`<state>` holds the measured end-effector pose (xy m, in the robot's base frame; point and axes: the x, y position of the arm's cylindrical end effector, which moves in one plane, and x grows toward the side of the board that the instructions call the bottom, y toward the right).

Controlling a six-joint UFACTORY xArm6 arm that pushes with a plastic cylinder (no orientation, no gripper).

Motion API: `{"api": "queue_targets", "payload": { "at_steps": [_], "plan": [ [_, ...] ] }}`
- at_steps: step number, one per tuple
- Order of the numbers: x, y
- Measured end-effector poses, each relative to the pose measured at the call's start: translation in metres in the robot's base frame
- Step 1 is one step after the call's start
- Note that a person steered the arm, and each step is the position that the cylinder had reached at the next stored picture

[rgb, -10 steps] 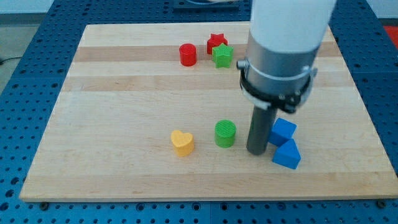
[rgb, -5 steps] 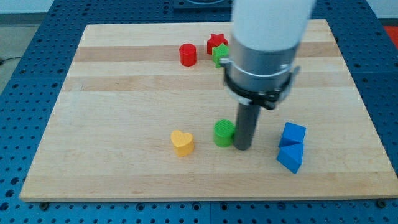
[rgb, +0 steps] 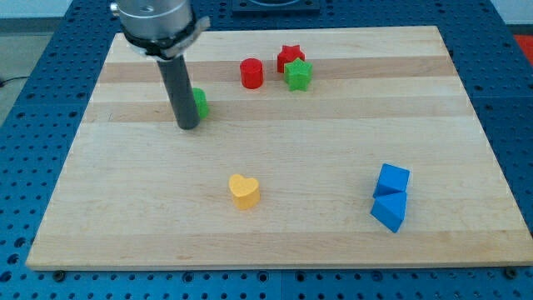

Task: Move the green circle to the left of the green star

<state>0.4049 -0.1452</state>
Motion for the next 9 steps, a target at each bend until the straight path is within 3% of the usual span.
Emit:
{"api": "queue_targets", "payload": {
  "at_steps": [1, 3, 4, 6, 7, 9],
  "plan": [
    [-0.018, -0.042],
    [-0.001, -0.009],
    [-0.038, 0.008],
    [-0.067, 0.038],
    [-0.092, 0.018],
    [-0.075, 0.098]
  ]
}}
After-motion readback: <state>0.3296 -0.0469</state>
